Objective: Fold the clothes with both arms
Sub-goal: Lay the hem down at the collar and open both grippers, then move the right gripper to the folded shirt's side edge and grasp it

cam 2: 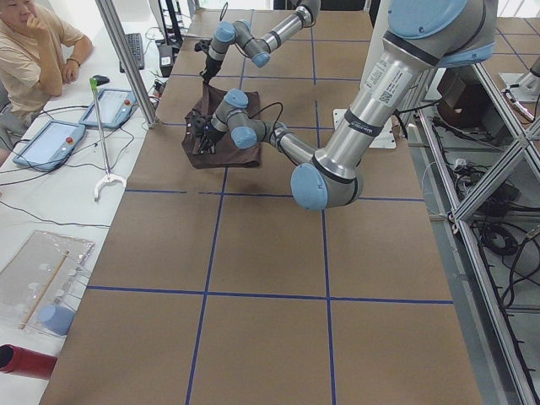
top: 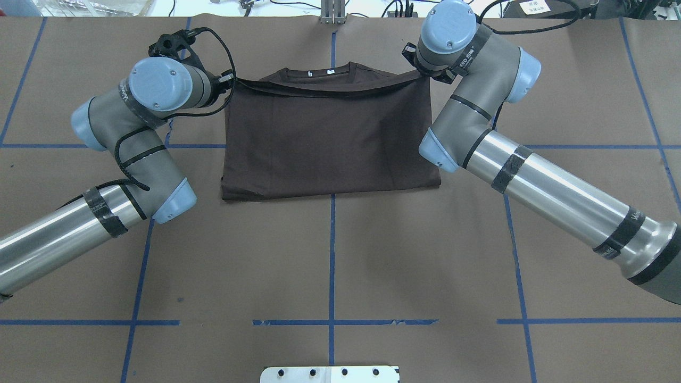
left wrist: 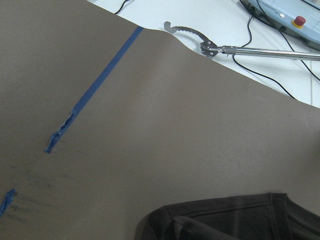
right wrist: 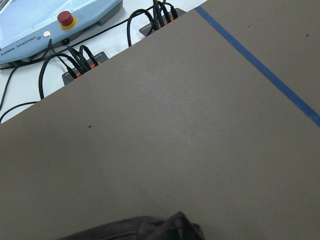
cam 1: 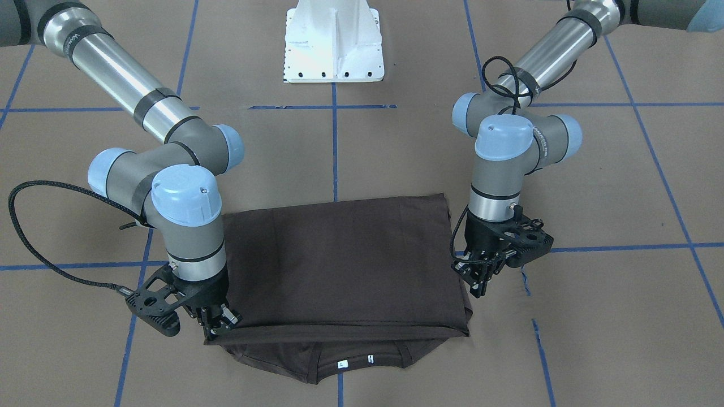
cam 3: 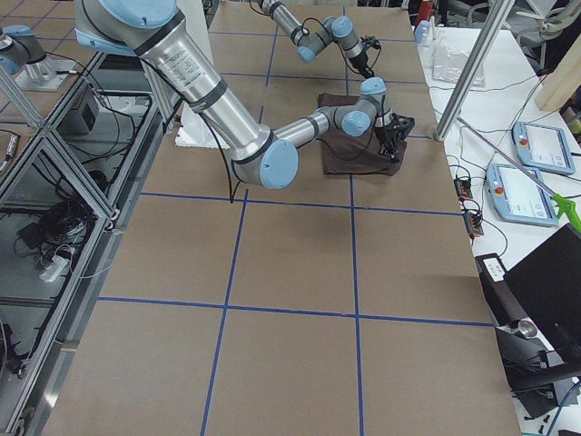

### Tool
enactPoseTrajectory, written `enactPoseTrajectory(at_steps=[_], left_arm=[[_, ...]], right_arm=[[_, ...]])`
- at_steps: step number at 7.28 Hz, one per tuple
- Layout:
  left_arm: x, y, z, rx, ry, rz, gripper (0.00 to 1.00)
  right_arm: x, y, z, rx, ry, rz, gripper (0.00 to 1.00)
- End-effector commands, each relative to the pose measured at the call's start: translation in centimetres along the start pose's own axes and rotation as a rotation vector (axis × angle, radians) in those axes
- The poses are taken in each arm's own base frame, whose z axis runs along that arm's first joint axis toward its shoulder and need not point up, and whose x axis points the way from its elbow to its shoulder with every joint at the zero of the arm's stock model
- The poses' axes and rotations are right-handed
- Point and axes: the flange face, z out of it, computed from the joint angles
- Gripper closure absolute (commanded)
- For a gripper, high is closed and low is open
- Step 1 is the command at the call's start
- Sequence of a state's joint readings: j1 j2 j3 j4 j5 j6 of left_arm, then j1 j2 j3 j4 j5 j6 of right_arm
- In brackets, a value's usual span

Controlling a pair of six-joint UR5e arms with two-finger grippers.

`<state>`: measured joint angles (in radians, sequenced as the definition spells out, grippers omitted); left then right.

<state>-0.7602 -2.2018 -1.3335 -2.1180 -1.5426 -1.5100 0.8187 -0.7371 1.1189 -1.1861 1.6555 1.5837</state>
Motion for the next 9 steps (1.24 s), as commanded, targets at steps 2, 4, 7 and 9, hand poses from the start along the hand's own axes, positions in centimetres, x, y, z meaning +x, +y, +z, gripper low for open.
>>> enactPoseTrajectory(at_steps=[2, 4, 7, 9], left_arm=[[-0.3, -0.4, -3.3, -0.002, 0.104, -0.004, 0.59], [-1.1, -0.1, -5.0, -0.046, 0.129, -0.013, 0.58], [-1.3, 0.6, -4.6, -0.053, 0.122, -0.01, 0.58], [-1.0, 1.1, -4.7, -0.062, 0.125, -0.034, 0.58]], right_arm=[[-1.6, 1.1, -4.1, -0.047, -0.08, 0.015, 0.44], [5.4, 5.2, -5.3, -0.159, -0.098, 0.029, 0.32], [13.6, 11.9, -4.7, -0.23, -0.048, 0.08, 0.21], [15.5, 13.5, -3.6, -0.249, -0.014, 0.063, 0.21]])
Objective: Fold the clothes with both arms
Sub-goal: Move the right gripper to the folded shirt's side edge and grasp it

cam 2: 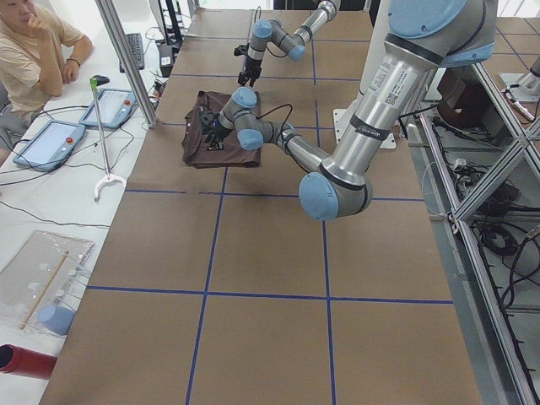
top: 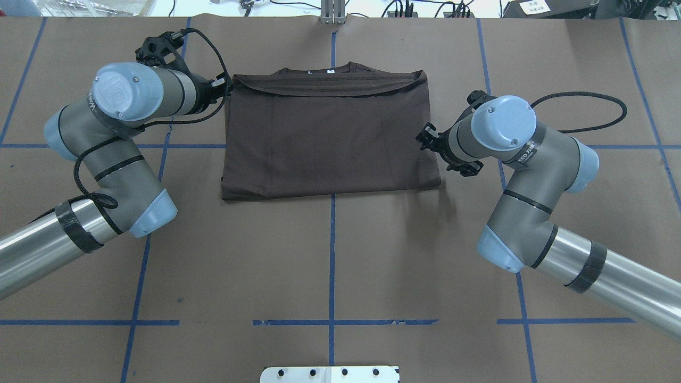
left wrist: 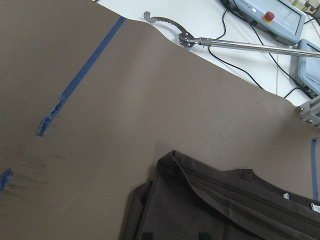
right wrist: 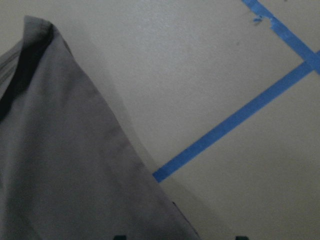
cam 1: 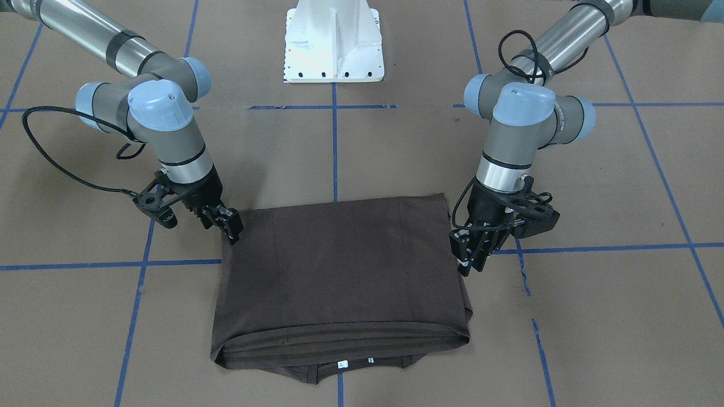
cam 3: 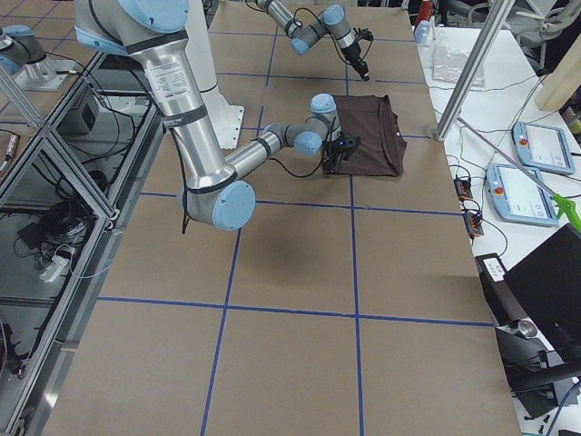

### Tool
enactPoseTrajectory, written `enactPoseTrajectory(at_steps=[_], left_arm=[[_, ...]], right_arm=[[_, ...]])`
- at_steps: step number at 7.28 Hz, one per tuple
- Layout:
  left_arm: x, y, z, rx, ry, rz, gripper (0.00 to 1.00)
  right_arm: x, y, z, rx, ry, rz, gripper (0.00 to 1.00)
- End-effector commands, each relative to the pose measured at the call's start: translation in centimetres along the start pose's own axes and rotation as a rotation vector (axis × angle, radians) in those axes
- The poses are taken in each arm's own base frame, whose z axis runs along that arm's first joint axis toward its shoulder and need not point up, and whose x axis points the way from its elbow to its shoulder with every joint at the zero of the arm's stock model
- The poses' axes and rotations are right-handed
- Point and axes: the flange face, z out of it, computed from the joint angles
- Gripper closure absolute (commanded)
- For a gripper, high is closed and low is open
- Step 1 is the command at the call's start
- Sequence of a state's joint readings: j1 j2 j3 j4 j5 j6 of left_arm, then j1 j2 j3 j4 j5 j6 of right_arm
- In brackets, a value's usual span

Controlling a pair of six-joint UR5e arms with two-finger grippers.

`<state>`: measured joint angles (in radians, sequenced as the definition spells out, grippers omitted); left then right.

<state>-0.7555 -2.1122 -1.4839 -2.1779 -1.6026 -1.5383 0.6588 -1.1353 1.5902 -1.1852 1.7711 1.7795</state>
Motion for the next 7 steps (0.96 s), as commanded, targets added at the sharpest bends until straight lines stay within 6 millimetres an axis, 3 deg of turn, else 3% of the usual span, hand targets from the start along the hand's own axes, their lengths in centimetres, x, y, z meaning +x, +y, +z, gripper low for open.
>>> enactPoseTrajectory(at_steps=[1, 2, 3, 4, 7], left_arm=[[0.0, 0.3, 0.2, -0.002, -0.003, -0.009, 0.58], [-0.1, 0.4, 0.4, -0.004, -0.005, -0.009, 0.58], [-0.1, 0.5, 0.4, -0.005, -0.005, -0.008, 0.58], [-0.1, 0.5, 0.4, -0.004, -0.006, -0.008, 0.58], [-0.5, 0.5, 0.7, -0.004, -0.014, -0.005, 0.58]], right_arm=[[1.6, 2.1, 1.4, -0.023, 0.032, -0.02, 0.23], [1.7, 2.3, 1.3, -0.027, 0.033, -0.022, 0.37], [1.7, 2.3, 1.3, -0.027, 0.033, -0.022, 0.83], [1.6, 2.7, 1.0, -0.035, 0.026, -0.028, 1.0], [1.0, 3.4, 0.3, -0.045, 0.01, -0.041, 1.0]])
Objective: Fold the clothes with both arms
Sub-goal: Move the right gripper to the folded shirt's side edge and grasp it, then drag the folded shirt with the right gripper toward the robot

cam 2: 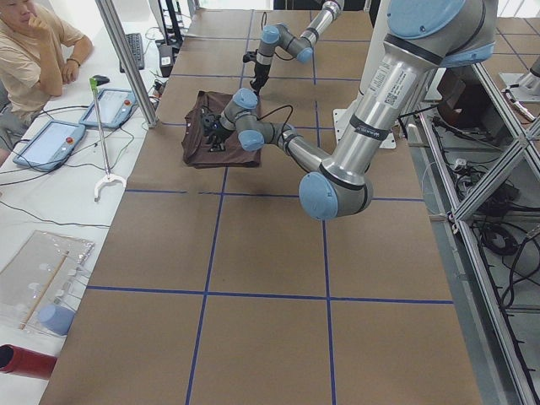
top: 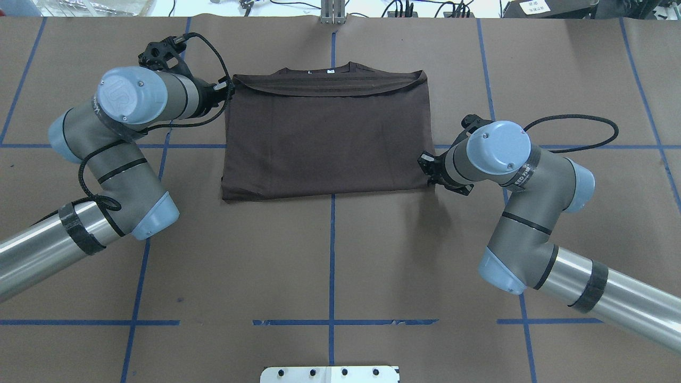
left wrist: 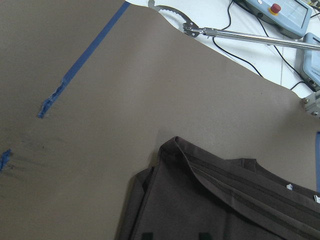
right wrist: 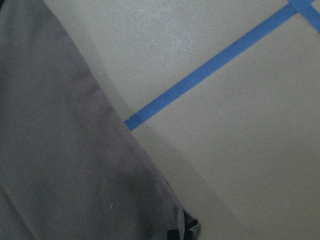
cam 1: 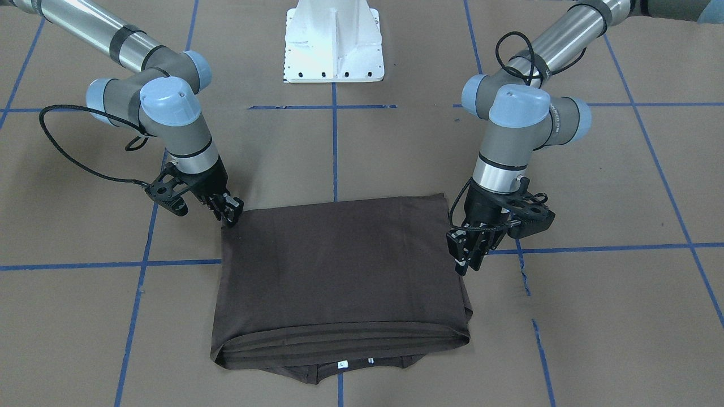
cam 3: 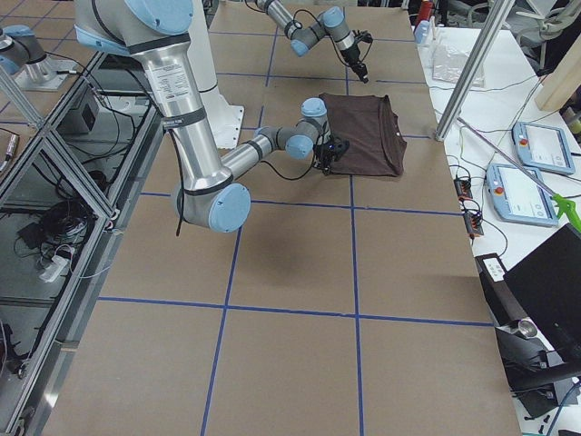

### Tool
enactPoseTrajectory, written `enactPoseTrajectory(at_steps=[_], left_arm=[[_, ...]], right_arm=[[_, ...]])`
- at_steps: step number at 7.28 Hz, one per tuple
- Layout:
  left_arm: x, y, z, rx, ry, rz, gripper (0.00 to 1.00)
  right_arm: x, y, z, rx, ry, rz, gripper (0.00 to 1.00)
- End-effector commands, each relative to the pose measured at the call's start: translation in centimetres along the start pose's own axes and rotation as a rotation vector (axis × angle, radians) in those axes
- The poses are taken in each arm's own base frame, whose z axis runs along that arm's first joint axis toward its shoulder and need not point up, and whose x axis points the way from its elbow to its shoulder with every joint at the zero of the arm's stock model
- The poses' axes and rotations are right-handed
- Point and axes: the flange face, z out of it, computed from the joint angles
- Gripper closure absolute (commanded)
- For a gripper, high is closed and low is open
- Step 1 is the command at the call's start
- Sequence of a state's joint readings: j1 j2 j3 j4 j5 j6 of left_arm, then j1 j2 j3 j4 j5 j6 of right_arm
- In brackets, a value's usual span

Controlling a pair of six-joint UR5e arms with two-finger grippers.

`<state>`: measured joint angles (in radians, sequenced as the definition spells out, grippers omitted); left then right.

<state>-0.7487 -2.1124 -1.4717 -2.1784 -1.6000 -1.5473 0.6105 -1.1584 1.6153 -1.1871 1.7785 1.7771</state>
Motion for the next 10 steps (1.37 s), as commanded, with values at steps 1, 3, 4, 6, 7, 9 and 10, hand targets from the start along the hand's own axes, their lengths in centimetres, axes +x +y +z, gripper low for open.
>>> enactPoseTrajectory(at_steps=[1, 3, 4, 6, 7, 9, 10], left_arm=[[-0.1, 0.0, 0.2, 0.0, -0.004, 0.001, 0.59], [0.8, 0.1, -0.5, -0.004, 0.016, 0.001, 0.6], [1.3, 0.2, -1.4, -0.008, 0.037, 0.005, 0.6], [2.8, 1.7, -3.8, -0.154, 0.095, 0.022, 0.59], [3.4, 1.7, -4.3, -0.156, 0.11, 0.018, 0.59], [2.9, 2.4, -6.6, -0.195, 0.132, 0.018, 0.61], [2.5, 3.0, -8.7, -0.25, 0.148, -0.005, 0.61]], right_arm=[[-0.4, 0.4, -1.3, -0.017, -0.021, -0.008, 1.0], [1.6, 3.3, -10.4, -0.144, -0.075, -0.027, 1.0], [5.6, 7.1, -14.3, -0.231, -0.033, -0.065, 1.0], [13.7, 14.6, -17.9, -0.423, 0.067, -0.172, 1.0], [15.6, 18.5, -17.2, -0.499, 0.12, -0.232, 1.0], [16.1, 20.6, -16.6, -0.521, 0.141, -0.25, 0.01], [16.0, 19.6, -16.4, -0.493, 0.137, -0.235, 0.0]])
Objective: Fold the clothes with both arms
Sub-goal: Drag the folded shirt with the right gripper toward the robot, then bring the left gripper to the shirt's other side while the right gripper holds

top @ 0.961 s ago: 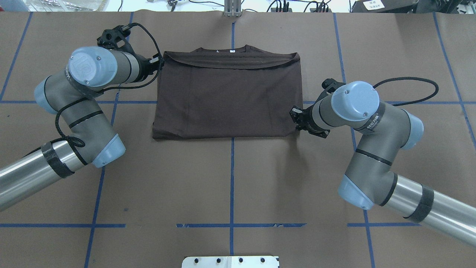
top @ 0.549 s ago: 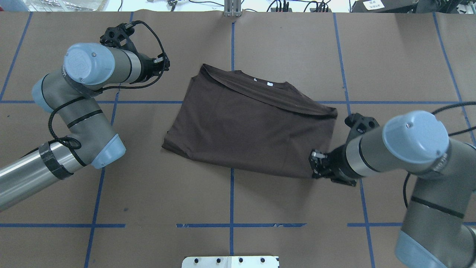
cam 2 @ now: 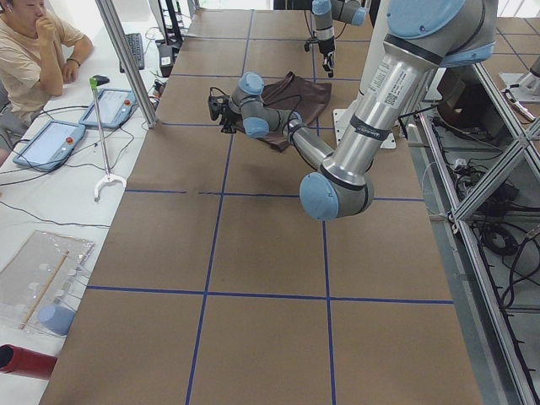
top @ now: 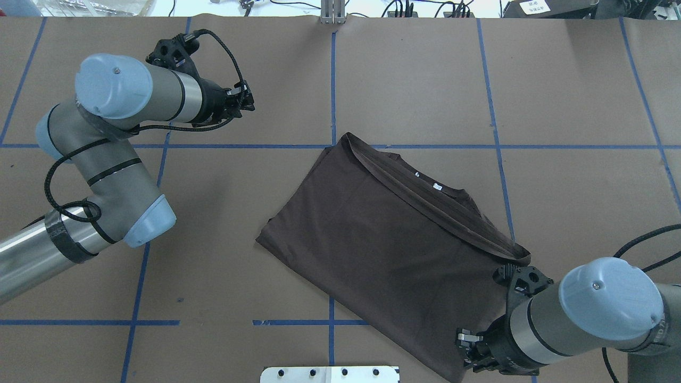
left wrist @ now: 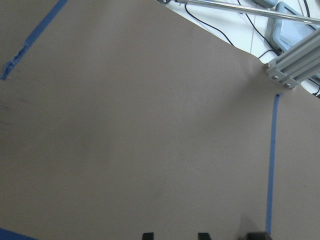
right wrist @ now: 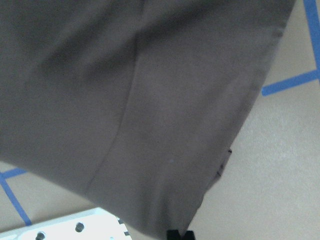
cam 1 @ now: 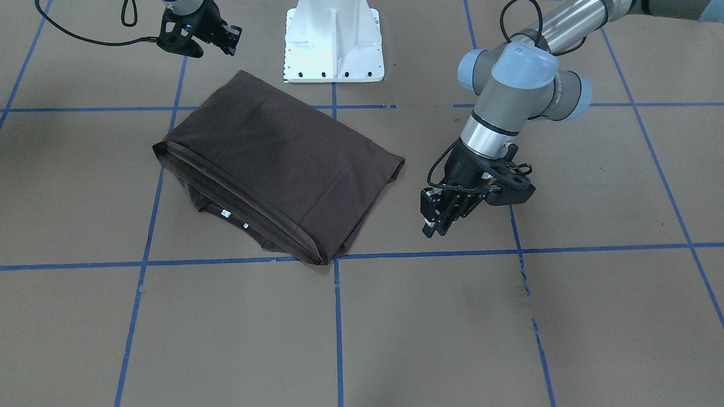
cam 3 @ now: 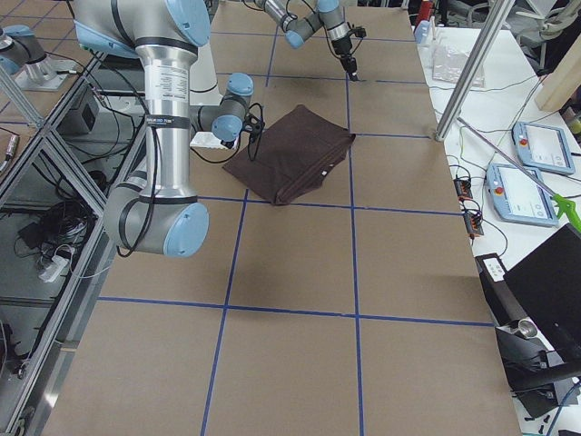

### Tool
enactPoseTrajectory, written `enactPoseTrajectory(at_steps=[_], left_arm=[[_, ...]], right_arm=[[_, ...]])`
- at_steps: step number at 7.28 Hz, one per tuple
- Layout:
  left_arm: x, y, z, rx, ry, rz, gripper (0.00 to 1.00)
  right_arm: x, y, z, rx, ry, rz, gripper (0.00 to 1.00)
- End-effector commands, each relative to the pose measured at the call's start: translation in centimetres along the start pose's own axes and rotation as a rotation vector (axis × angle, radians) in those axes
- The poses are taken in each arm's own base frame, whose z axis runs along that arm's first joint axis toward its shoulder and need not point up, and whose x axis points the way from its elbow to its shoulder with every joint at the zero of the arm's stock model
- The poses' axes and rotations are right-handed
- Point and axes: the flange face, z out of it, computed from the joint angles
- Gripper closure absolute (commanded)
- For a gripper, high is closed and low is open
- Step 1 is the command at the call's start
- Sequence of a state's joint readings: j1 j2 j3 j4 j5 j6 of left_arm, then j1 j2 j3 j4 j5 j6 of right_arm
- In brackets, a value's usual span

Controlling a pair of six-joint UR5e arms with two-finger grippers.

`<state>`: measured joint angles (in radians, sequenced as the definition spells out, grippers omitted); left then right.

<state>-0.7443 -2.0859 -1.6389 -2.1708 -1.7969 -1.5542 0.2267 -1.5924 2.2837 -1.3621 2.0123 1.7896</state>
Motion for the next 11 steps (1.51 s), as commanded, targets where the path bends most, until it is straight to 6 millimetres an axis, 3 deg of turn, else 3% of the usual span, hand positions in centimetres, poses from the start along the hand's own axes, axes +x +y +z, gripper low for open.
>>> enactPoseTrajectory(at_steps=[1, 2, 3, 4, 5, 6, 9, 10, 11], left_arm=[[-0.8, 3.5, -3.1, -0.091, 0.028, -0.072, 0.61], [-1.4, 6.5, -3.1, -0.133, 0.024, -0.079, 0.61], [-1.8, 11.0, -2.2, -0.2, 0.003, -0.151, 0.61], [-2.2, 14.6, -1.0, -0.226, -0.036, -0.181, 0.59], [-2.4, 16.0, -0.6, -0.198, -0.092, -0.178, 0.38], [-3.1, 19.1, 0.8, -0.2, -0.174, -0.158, 0.31], [-4.2, 20.6, 2.0, -0.173, -0.274, -0.144, 0.32], [-4.2, 22.2, 2.4, -0.192, -0.287, -0.132, 0.37], [-4.2, 22.4, 3.0, -0.192, -0.296, -0.129, 0.39]], right_arm=[[-1.3, -2.5, -2.8, 0.109, -0.078, 0.031, 0.0], [-3.5, -3.4, -4.9, 0.199, -0.158, 0.028, 0.0], [-4.8, -4.7, -6.2, 0.286, -0.209, 0.036, 0.0], [-5.7, -7.2, -8.2, 0.344, -0.245, 0.069, 0.0], [-5.7, -8.6, -8.9, 0.373, -0.257, 0.089, 0.0], [-7.4, -9.2, -8.9, 0.387, -0.277, 0.089, 0.0], [-9.5, -9.6, -8.7, 0.39, -0.295, 0.086, 0.0], [-9.5, -9.8, -8.5, 0.389, -0.29, 0.086, 0.0], [-9.5, -9.8, -8.5, 0.388, -0.289, 0.086, 0.0]])
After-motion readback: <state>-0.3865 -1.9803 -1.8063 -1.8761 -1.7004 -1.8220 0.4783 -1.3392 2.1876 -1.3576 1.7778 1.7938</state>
